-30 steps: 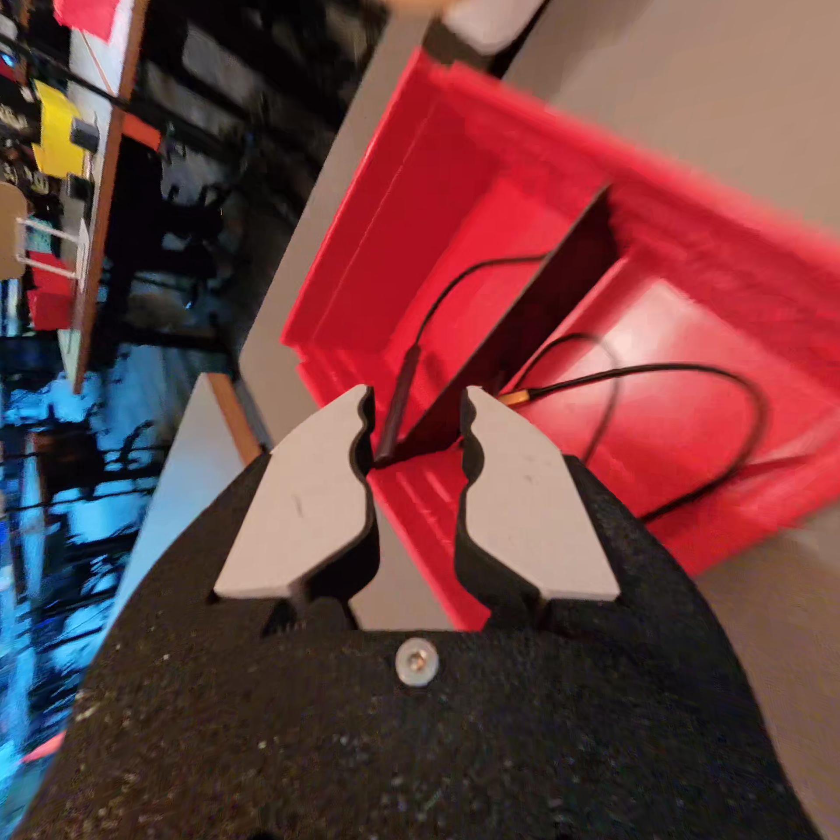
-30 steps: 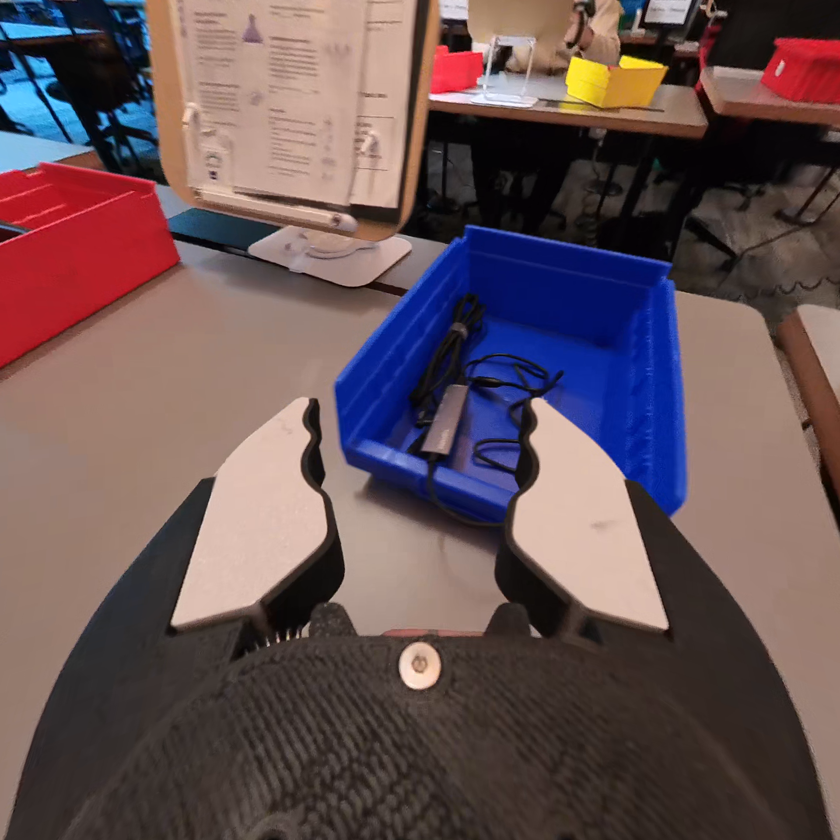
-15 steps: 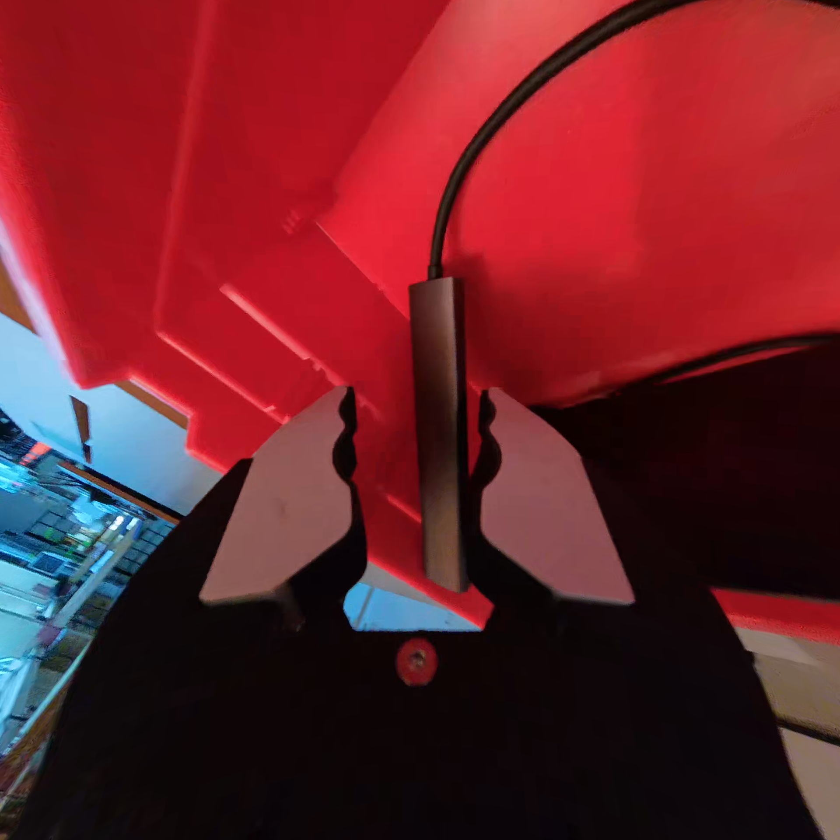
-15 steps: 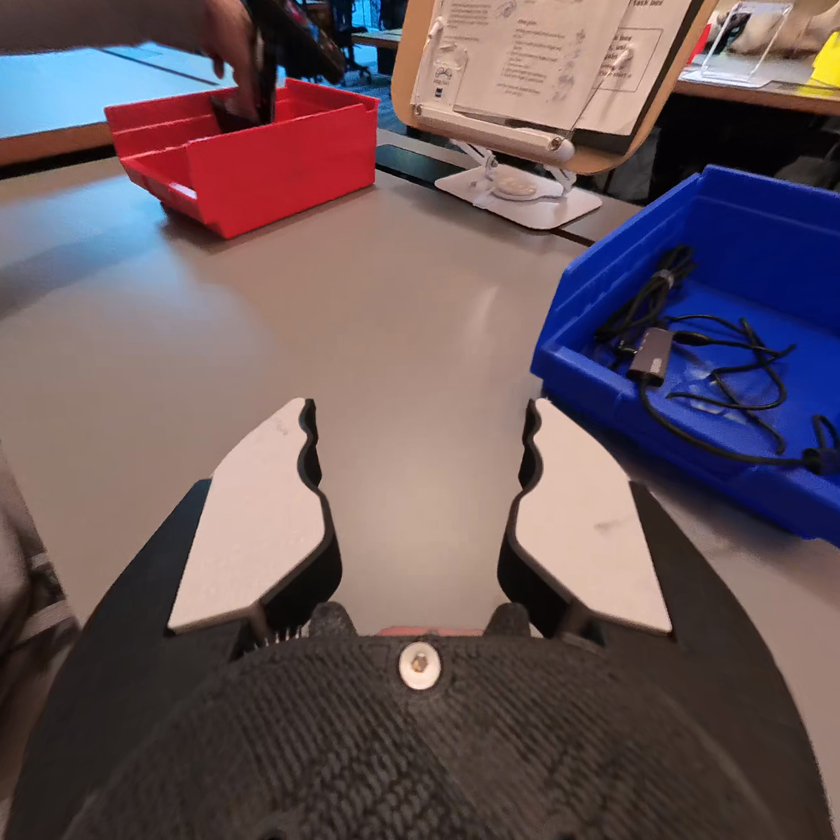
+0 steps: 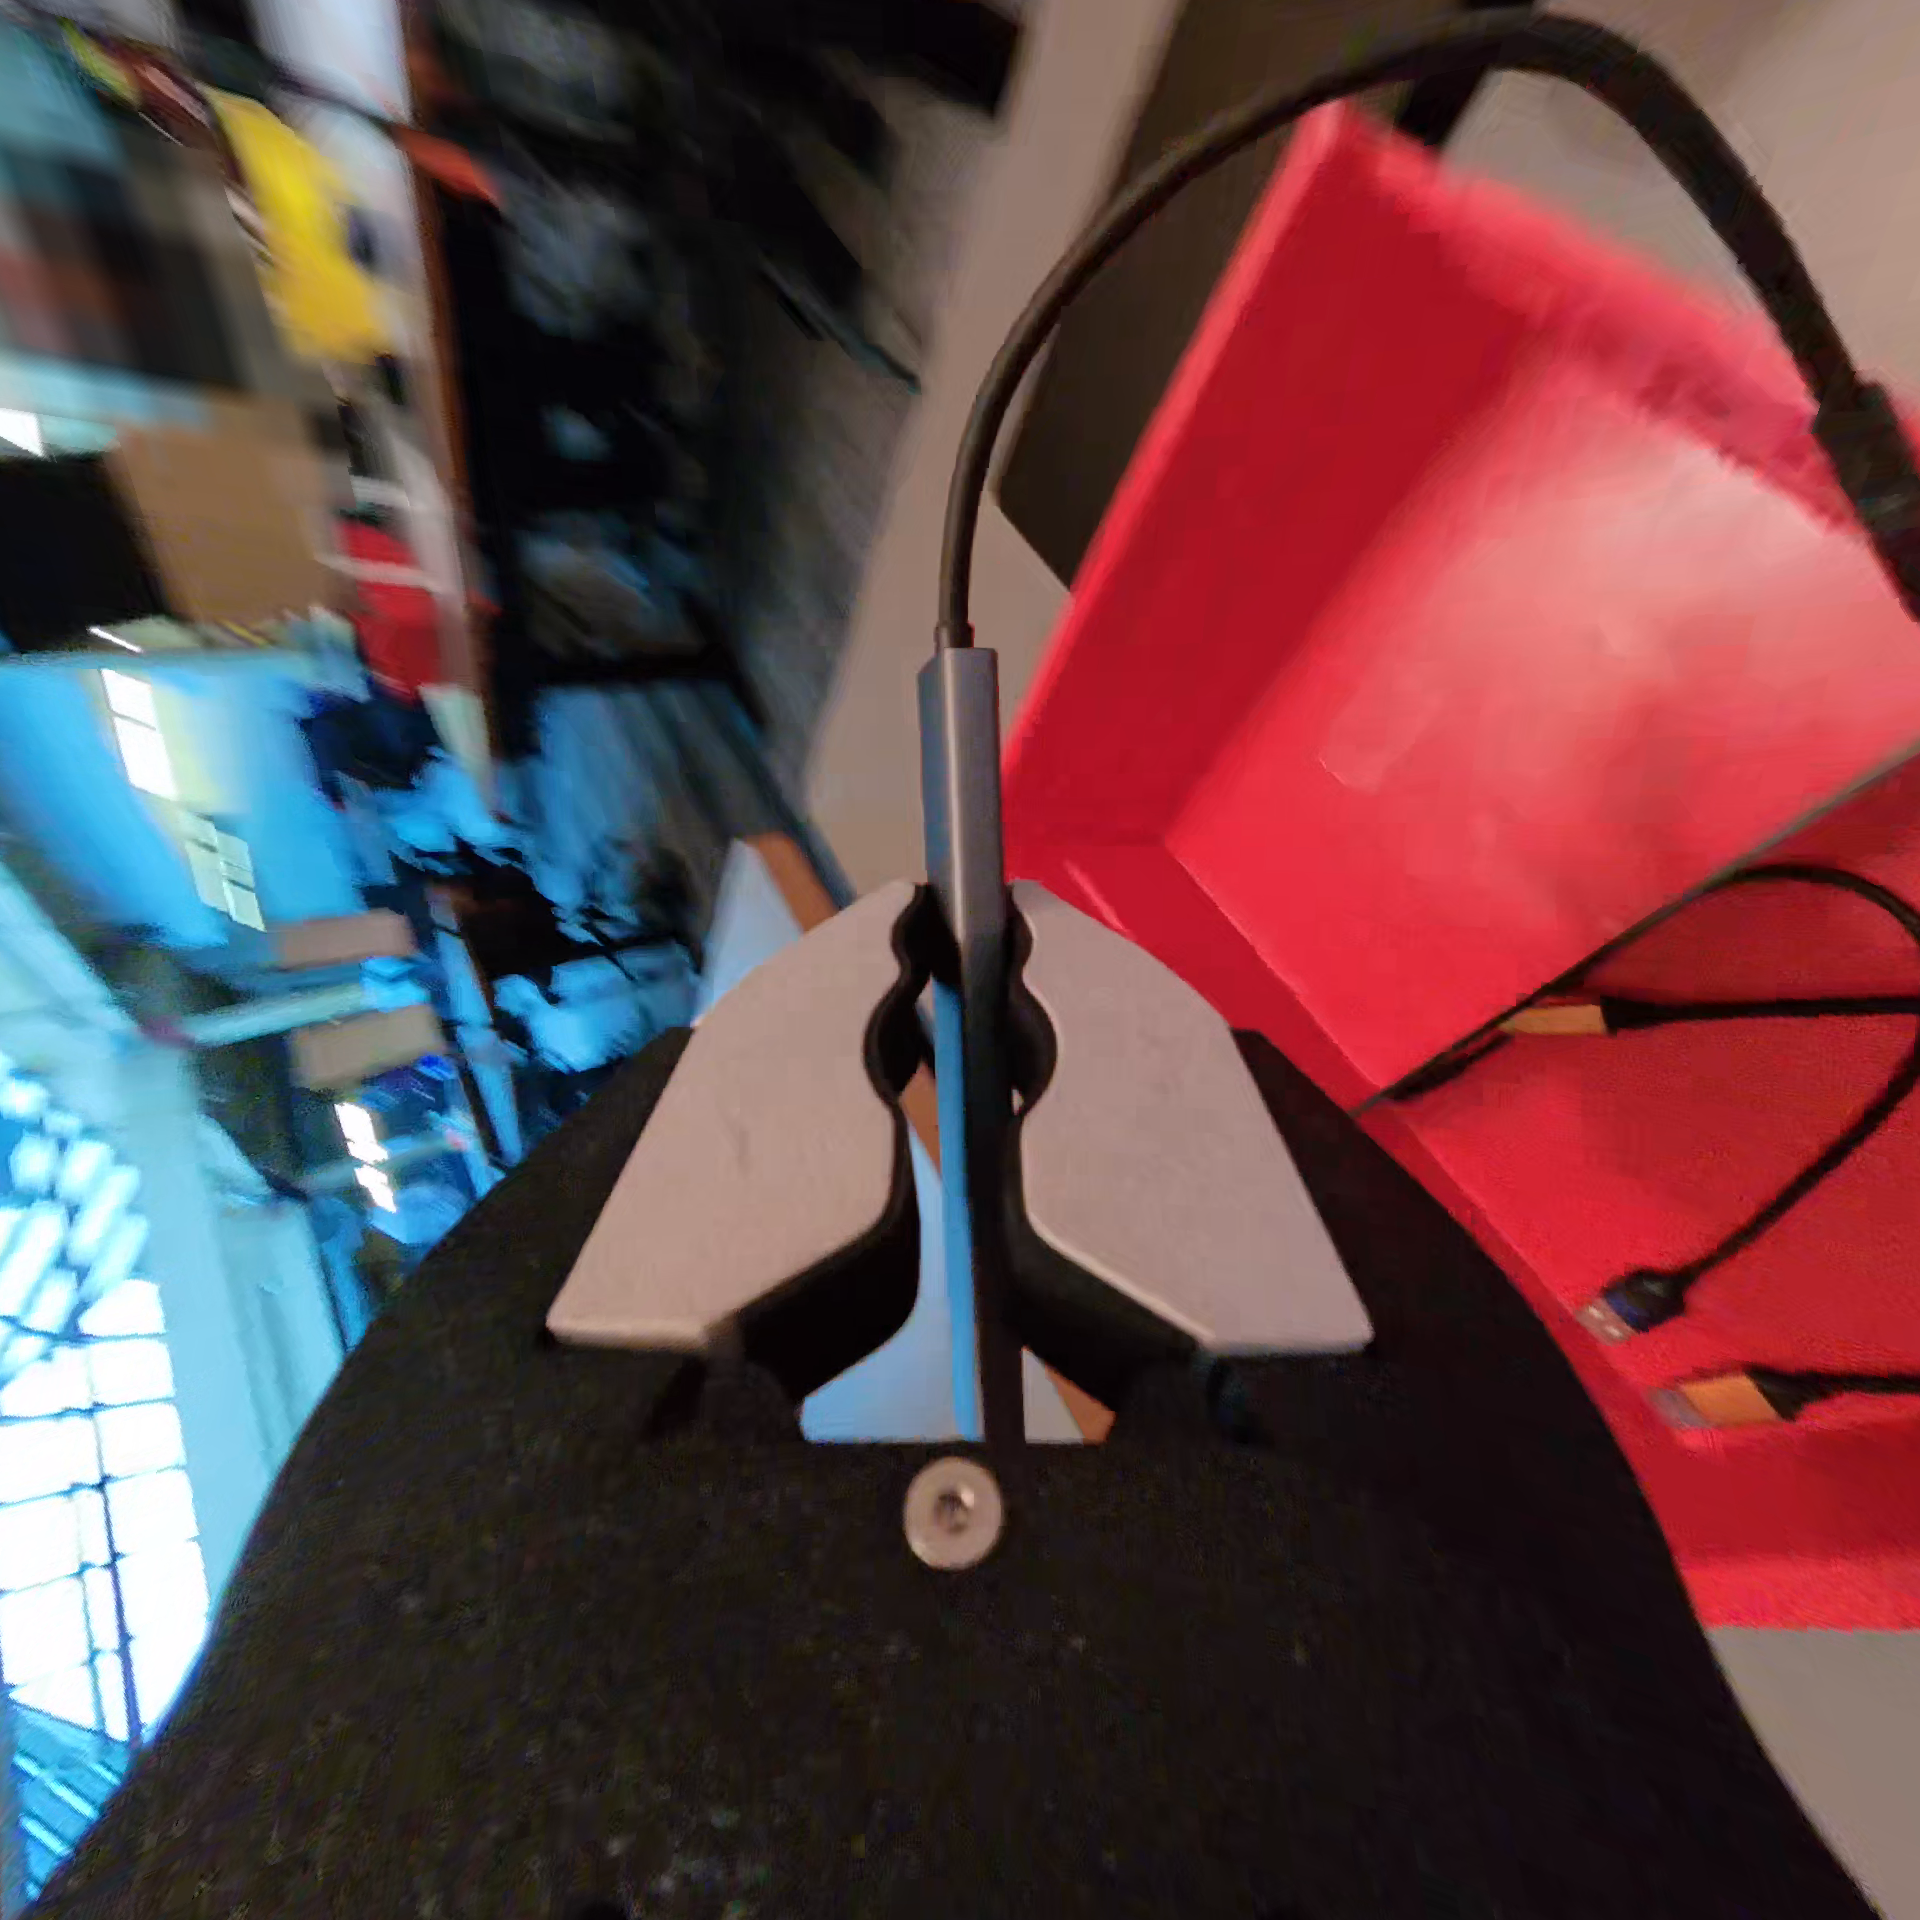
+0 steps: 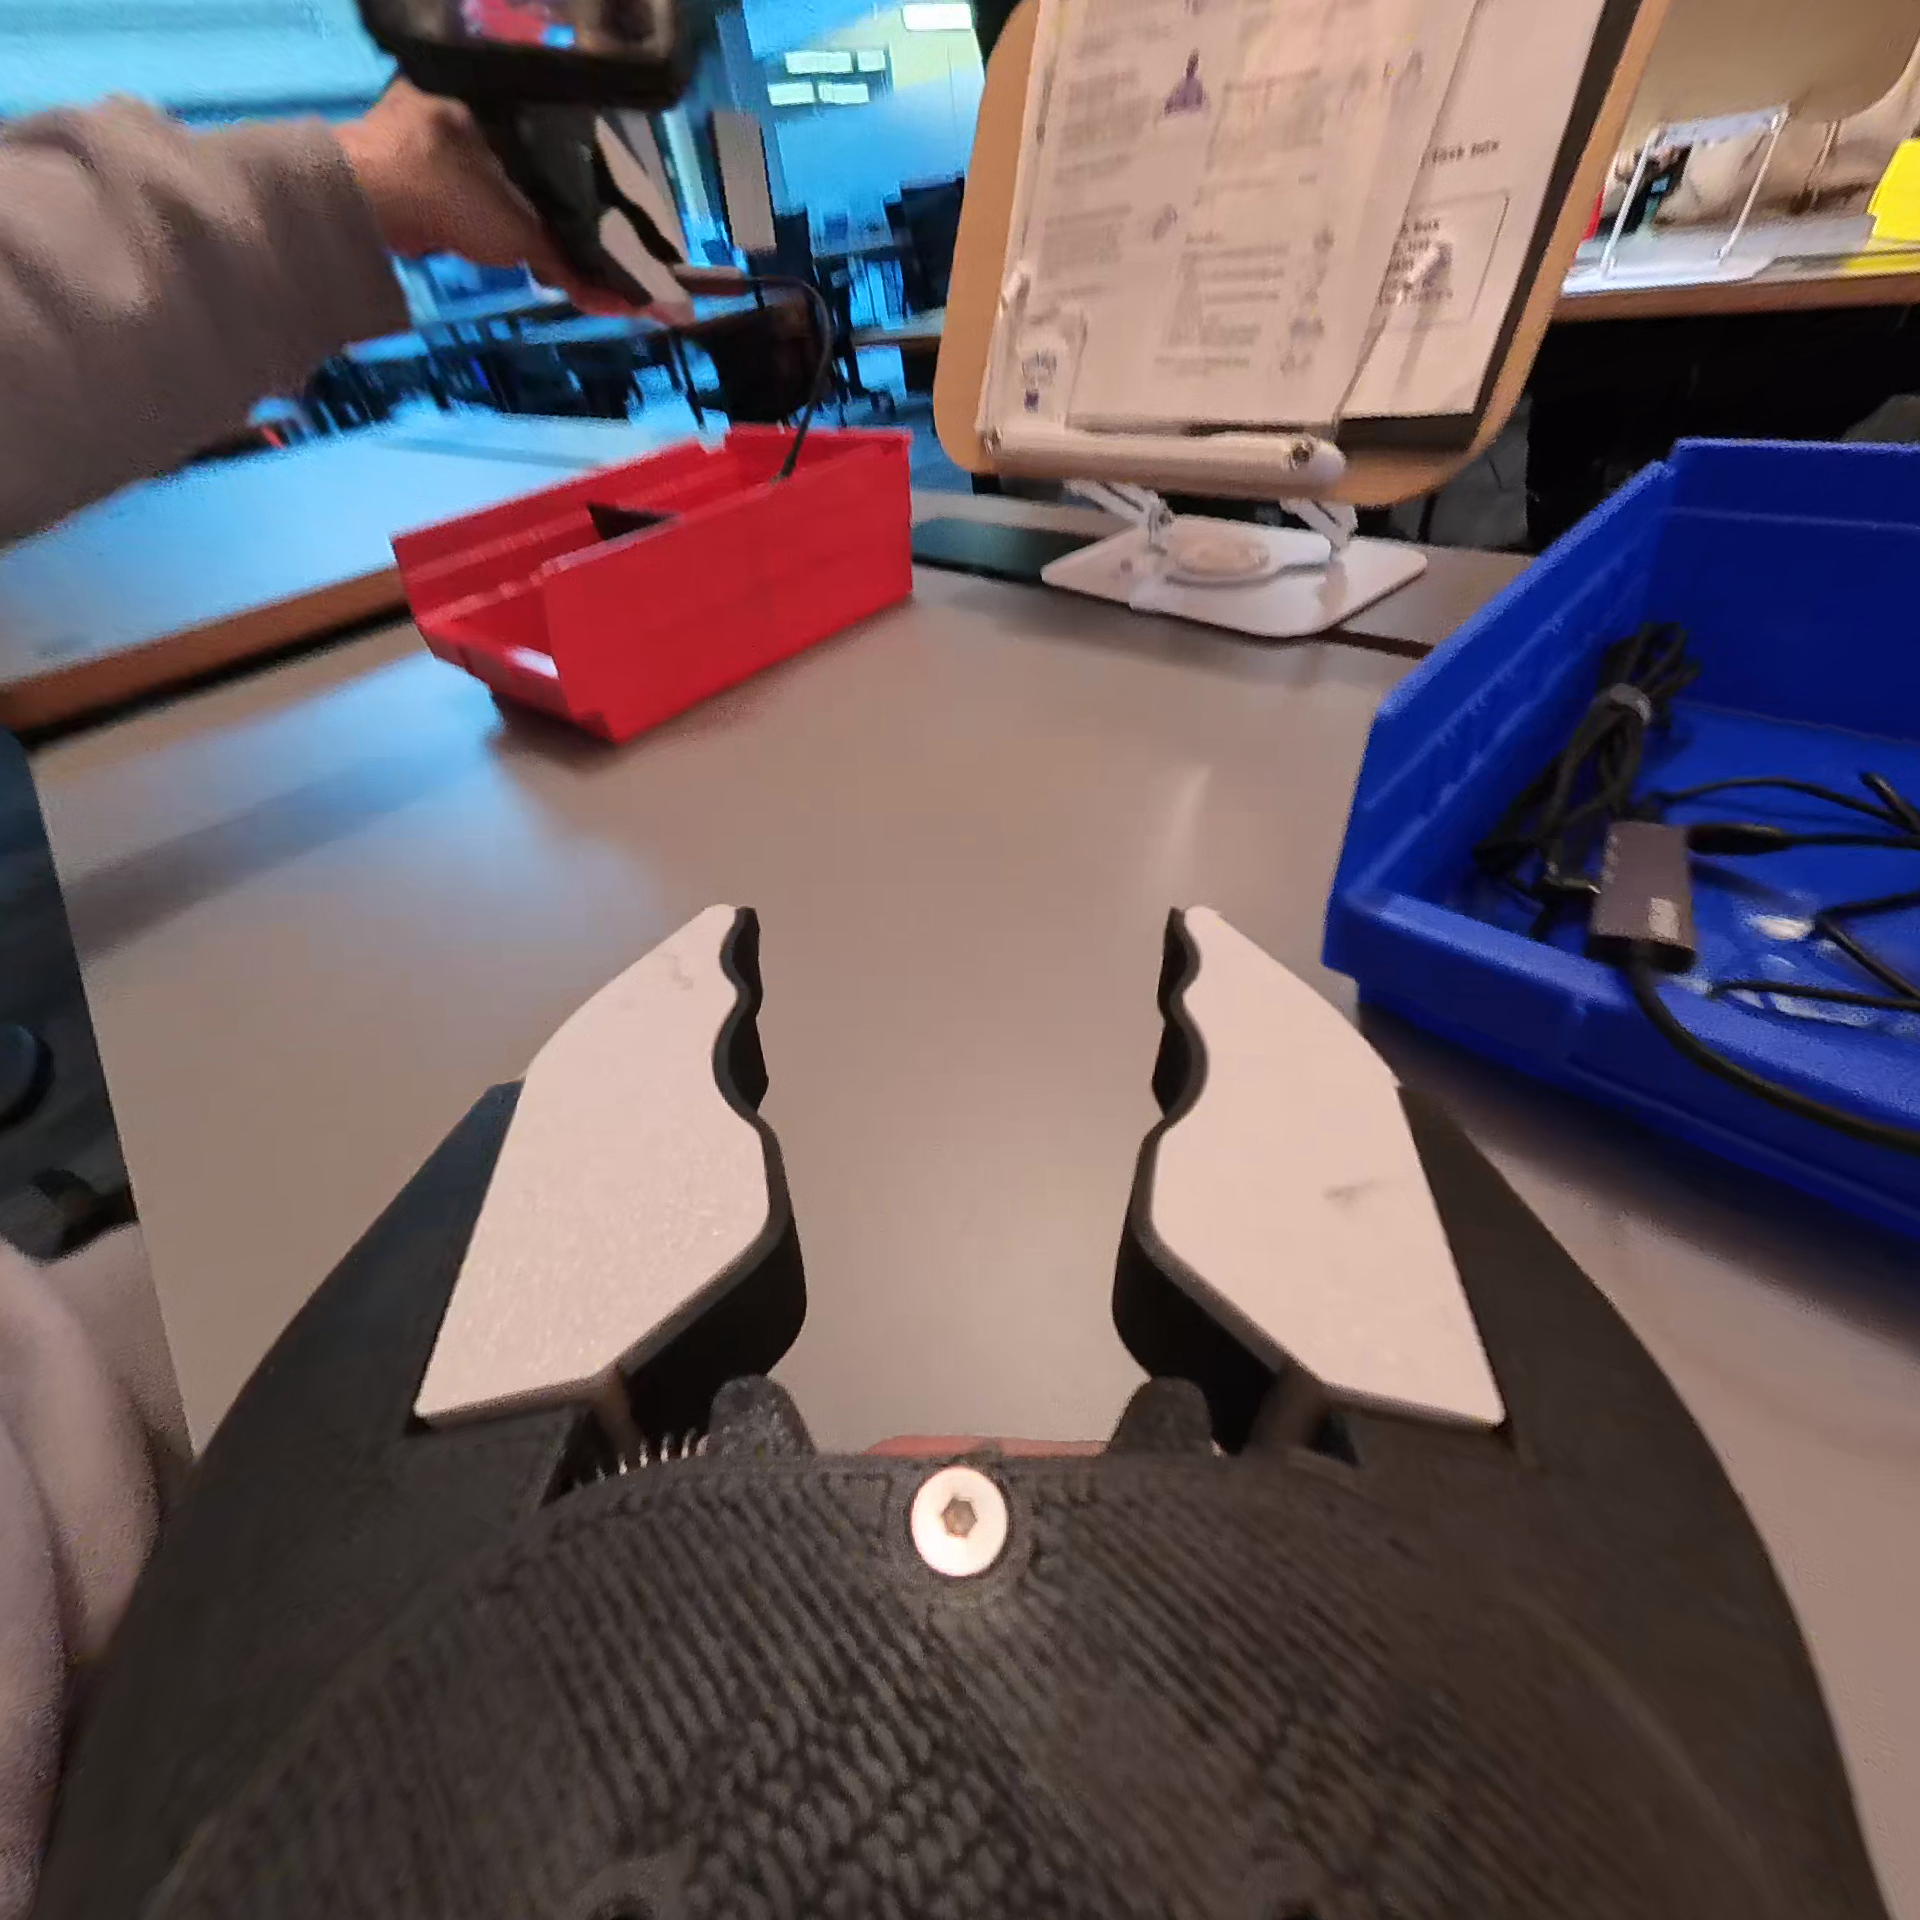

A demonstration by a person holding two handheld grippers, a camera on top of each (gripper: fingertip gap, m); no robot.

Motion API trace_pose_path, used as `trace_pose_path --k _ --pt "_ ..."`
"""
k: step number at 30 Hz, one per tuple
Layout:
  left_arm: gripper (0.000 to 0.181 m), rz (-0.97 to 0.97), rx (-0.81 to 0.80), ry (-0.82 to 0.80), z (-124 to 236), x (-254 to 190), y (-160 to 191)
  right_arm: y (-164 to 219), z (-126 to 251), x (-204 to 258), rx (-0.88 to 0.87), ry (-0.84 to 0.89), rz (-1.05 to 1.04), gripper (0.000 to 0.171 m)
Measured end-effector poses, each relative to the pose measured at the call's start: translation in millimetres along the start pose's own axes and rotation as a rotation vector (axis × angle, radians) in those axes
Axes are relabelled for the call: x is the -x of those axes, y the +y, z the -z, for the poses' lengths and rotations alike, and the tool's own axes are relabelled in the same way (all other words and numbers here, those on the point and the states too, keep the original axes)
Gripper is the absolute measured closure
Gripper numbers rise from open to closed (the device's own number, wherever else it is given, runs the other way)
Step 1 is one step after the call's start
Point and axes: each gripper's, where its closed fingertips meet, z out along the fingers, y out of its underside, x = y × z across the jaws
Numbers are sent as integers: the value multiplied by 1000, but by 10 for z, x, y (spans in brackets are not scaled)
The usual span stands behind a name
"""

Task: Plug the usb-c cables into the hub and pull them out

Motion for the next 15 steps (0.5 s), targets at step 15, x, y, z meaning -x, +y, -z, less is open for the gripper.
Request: trace_pose_path --k 15 --pt "174 -582 -945 -977 2691 -1833 -1476 -708 -479 551 -194 -162 -134 101"
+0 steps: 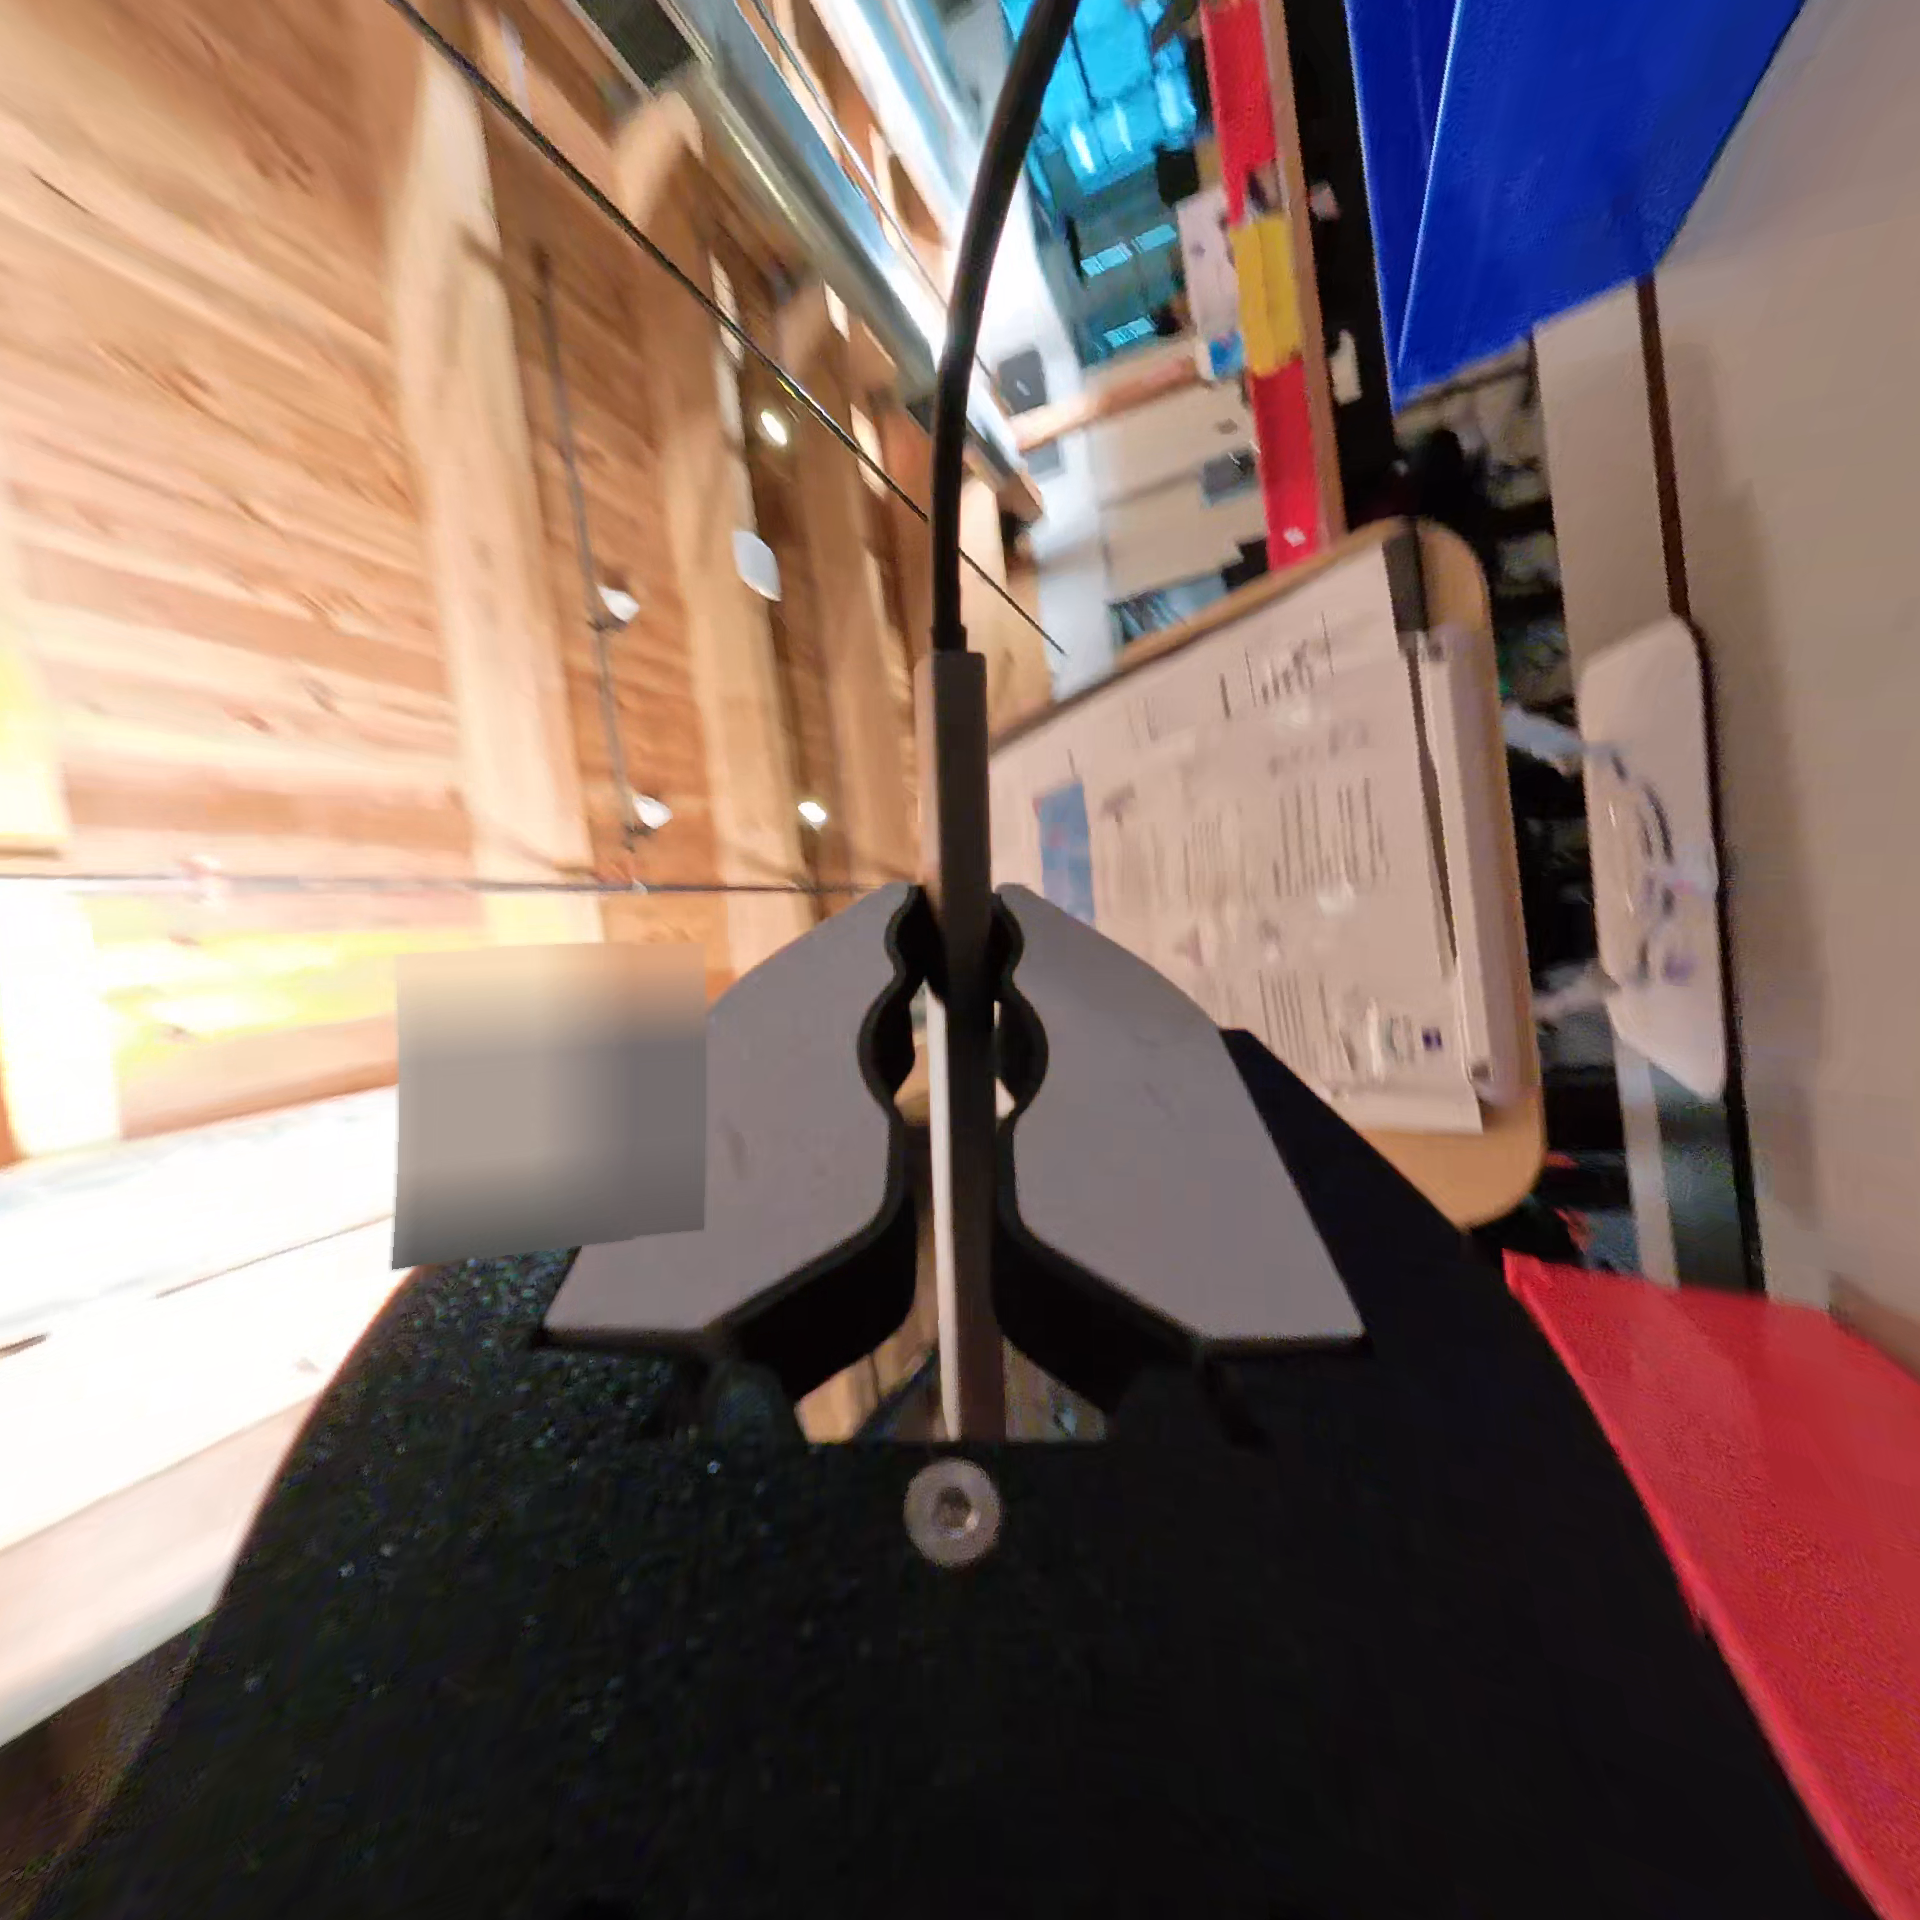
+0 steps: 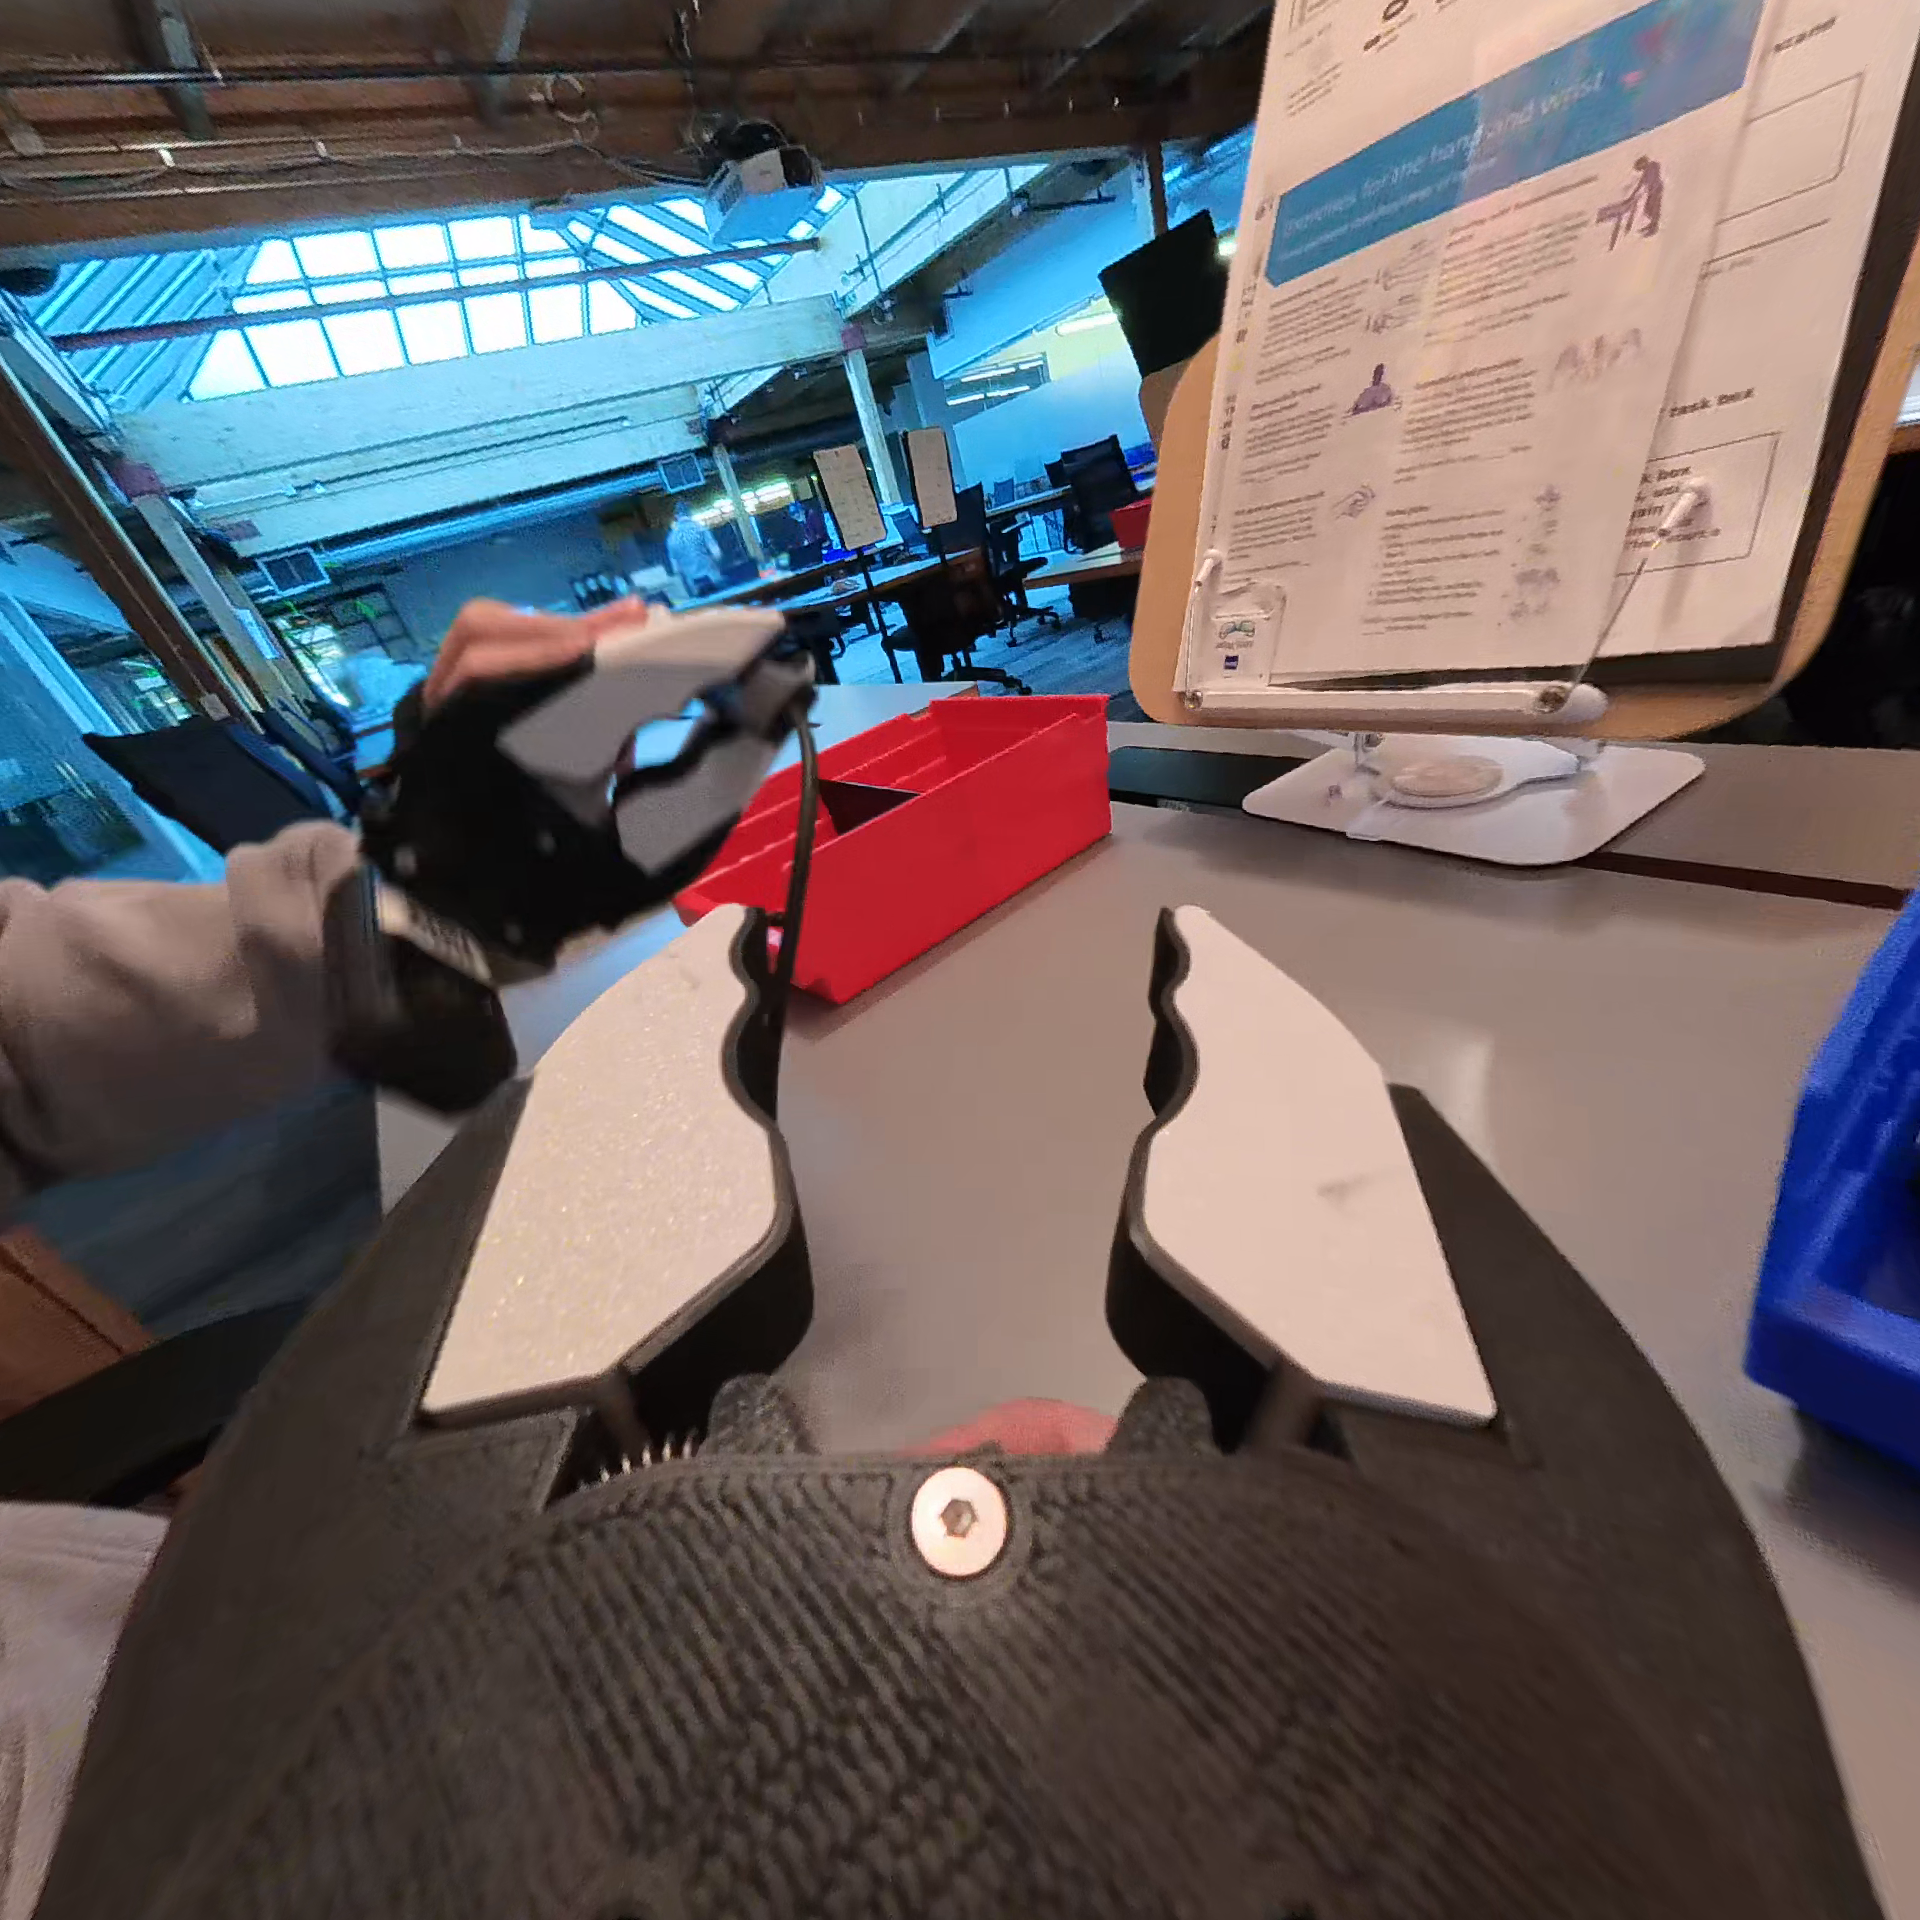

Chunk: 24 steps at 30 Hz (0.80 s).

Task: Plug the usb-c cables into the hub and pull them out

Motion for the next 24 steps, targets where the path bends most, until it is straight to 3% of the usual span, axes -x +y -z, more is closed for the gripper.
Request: trace_pose_path --k 3,7,8,11,14,16,20,22,24 --pt "172 -28 -85 -74 78 -75 -505 181 -130 145 89 -51 -77 105" --pt "172 -61 -188 -137 100 -41 -924 392 -193 349 176 -194 -235 120" --pt "172 -70 -210 -148 103 -23 -993 393 -184 372 167 -219 -250 132" --pt "172 -83 -247 -169 110 8 -1116 372 -127 447 133 -292 -234 155" --pt "167 -81 -290 -187 152 -9 -1168 434 -70 485 187 -329 -171 160" --pt "159 -23 -258 -121 118 -90 -1092 442 -51 440 165 -281 4 161" --pt "123 366 -75 71 30 -205 -564 335 40 224 109 -101 352 161" --pt "114 790 26 216 55 -315 -334 231 103 139 50 -11 532 161" --pt "113 1347 83 481 132 -550 -359 188 139 105 17 47 687 161"
